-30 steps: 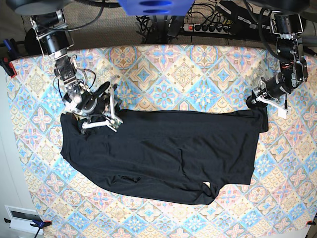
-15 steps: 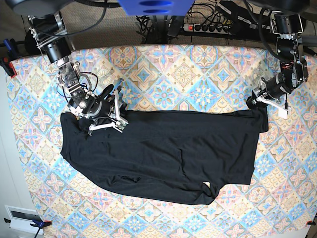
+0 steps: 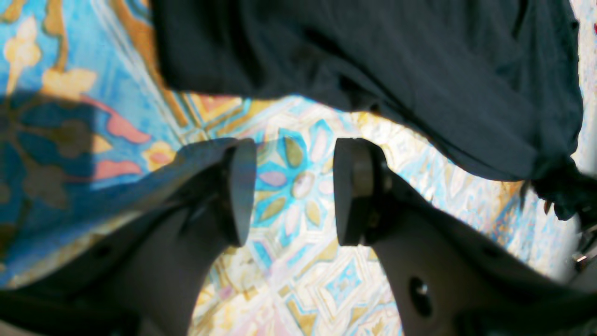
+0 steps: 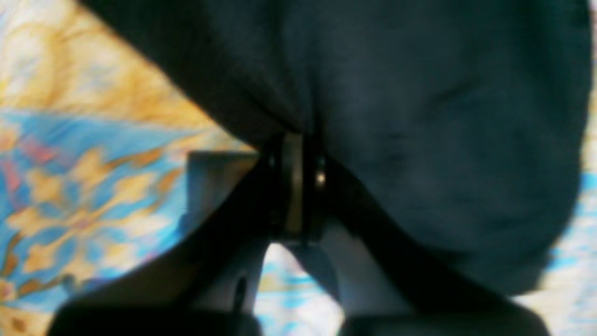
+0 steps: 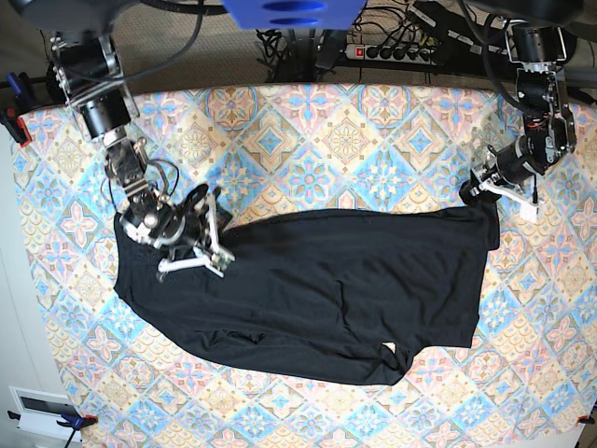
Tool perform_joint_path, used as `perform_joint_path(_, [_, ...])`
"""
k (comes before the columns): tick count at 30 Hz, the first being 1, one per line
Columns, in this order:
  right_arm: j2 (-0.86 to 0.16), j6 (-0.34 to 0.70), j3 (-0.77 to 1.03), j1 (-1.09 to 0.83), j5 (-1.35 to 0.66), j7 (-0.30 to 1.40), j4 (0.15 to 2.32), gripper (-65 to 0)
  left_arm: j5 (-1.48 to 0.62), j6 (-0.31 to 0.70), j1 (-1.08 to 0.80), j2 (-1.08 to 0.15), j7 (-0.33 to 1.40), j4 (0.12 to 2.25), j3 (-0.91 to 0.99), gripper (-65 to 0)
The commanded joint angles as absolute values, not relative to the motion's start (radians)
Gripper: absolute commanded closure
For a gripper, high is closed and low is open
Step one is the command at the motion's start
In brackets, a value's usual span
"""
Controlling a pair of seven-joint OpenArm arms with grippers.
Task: Layout the t-shirt on the table in an organized manner, then fold the t-shirt properly
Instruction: 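Regrasp the shirt shoulder edge with the right gripper, moving inward, then reposition the left gripper on the shirt shoulder corner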
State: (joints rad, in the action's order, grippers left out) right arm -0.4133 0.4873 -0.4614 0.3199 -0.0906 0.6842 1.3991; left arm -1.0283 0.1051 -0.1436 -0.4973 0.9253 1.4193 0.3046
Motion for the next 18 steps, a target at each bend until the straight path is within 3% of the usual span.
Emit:
perform_joint_path(1, [-0.421,0.483,-0.452,0.367,-0.097,0.665,1.415,0.0,-1.046,0.111,-0.134,-0.516,0.915,1.434,0.312,-26.7])
perform_joint_path(15, [-0.378,0.481,-0.426,0.458,-0.097,0.667,1.31,-0.2,-1.046,0.111,-0.136,-0.516,0.915,1.434,0.312,-26.7])
perform_joint_path(18, [-0.374,0.483,-0.427,0.455,-0.097,0.674,1.345,-4.7,-1.046,0.111,-0.134,-0.516,0.915,1.434,0.312,-26.7])
